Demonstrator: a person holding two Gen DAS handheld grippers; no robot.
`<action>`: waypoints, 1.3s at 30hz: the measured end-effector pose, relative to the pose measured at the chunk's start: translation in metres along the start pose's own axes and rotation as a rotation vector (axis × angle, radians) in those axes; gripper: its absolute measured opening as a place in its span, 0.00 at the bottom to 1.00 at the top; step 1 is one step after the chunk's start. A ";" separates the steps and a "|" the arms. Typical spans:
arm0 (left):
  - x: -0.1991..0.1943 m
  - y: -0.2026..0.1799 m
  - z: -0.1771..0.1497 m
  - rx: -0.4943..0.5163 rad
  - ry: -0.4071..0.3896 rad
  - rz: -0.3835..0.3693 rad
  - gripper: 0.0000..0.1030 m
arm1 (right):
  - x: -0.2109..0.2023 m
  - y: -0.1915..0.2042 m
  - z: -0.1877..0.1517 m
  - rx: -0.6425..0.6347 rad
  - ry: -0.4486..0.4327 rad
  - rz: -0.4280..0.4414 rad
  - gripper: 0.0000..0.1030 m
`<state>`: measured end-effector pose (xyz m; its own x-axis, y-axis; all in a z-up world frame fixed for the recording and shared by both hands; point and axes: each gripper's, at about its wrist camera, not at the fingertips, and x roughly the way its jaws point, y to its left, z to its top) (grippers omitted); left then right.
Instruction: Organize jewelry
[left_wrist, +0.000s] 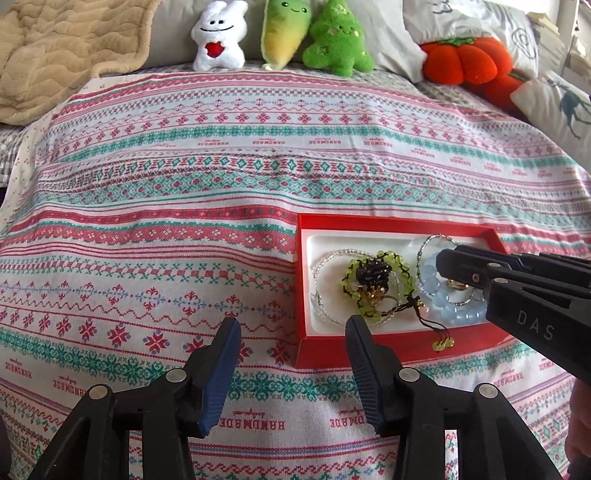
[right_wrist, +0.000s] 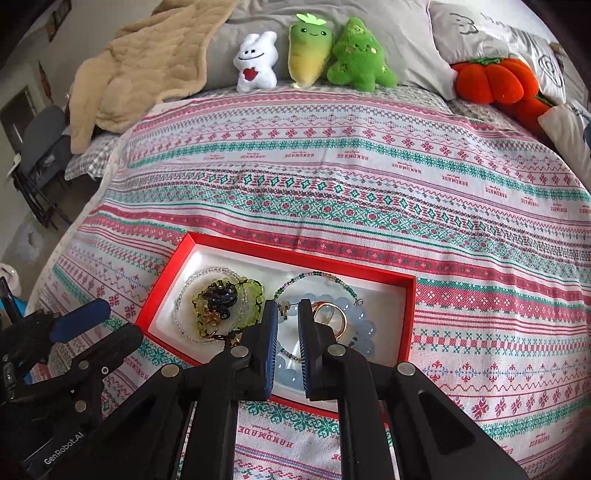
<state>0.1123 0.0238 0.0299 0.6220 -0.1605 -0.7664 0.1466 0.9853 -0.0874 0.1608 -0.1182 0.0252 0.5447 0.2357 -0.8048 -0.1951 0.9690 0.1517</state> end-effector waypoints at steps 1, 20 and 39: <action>-0.001 0.000 0.001 0.000 -0.003 -0.001 0.52 | 0.000 0.000 0.001 0.003 -0.001 0.005 0.12; -0.011 -0.001 -0.008 0.015 0.012 0.082 0.91 | -0.048 -0.010 -0.017 0.007 -0.038 -0.003 0.59; -0.016 0.000 -0.048 -0.001 0.140 0.144 1.00 | -0.061 -0.014 -0.088 0.014 0.081 -0.168 1.00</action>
<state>0.0656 0.0288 0.0115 0.5231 -0.0086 -0.8522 0.0628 0.9976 0.0285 0.0590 -0.1530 0.0214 0.5008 0.0643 -0.8632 -0.0950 0.9953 0.0191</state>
